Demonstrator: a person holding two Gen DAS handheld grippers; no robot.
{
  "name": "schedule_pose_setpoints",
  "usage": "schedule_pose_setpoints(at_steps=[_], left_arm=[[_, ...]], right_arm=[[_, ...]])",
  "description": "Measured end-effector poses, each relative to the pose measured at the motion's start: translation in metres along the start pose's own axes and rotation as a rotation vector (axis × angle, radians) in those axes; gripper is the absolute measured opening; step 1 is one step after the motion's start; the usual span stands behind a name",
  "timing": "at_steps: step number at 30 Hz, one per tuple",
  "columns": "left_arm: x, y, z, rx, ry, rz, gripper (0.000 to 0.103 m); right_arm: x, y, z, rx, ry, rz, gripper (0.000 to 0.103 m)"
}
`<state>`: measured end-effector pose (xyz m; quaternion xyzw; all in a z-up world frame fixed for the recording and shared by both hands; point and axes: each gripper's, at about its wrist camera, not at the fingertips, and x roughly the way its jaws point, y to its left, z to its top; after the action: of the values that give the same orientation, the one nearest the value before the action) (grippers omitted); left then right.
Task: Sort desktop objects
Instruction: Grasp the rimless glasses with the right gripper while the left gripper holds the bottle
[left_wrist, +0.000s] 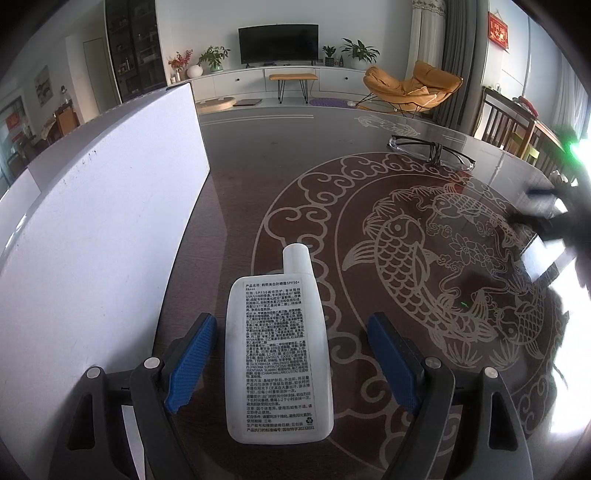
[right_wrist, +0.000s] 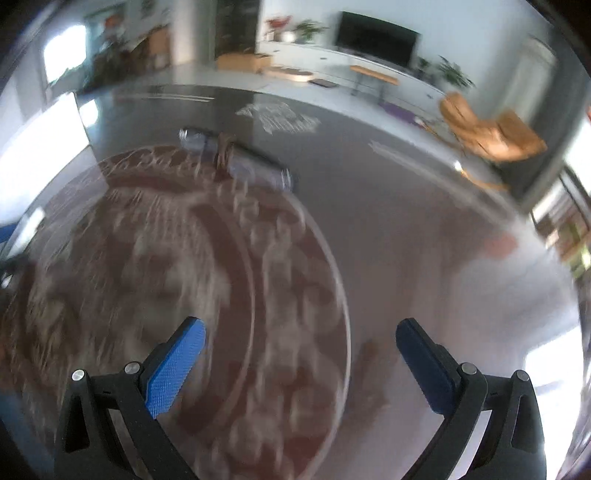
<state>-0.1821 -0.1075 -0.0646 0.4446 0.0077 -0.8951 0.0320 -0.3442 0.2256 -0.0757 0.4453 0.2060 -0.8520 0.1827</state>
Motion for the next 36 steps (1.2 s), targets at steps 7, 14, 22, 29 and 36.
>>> schedule_pose_setpoints(at_steps=[7,14,22,29,36], left_arm=[[0.0,0.0,0.0,0.0,0.0,0.0,0.084],[0.002,-0.001,-0.001,0.0,-0.001,0.0,0.084],[0.003,-0.001,-0.001,0.0,-0.001,0.0,0.084],[0.004,-0.002,-0.001,0.005,0.003,-0.017,0.087],[0.007,-0.011,0.005,0.05,0.022,-0.049,0.096]], right_arm=[[0.047,0.043,0.087,-0.107,-0.053,0.019,0.103],[0.058,0.048,0.087,0.02,-0.053,0.161,0.014],[-0.017,0.063,-0.025,0.157,-0.039,0.041,0.014],[-0.116,0.119,-0.164,0.313,-0.088,-0.047,0.014],[-0.14,0.118,-0.197,0.401,-0.094,-0.077,0.015]])
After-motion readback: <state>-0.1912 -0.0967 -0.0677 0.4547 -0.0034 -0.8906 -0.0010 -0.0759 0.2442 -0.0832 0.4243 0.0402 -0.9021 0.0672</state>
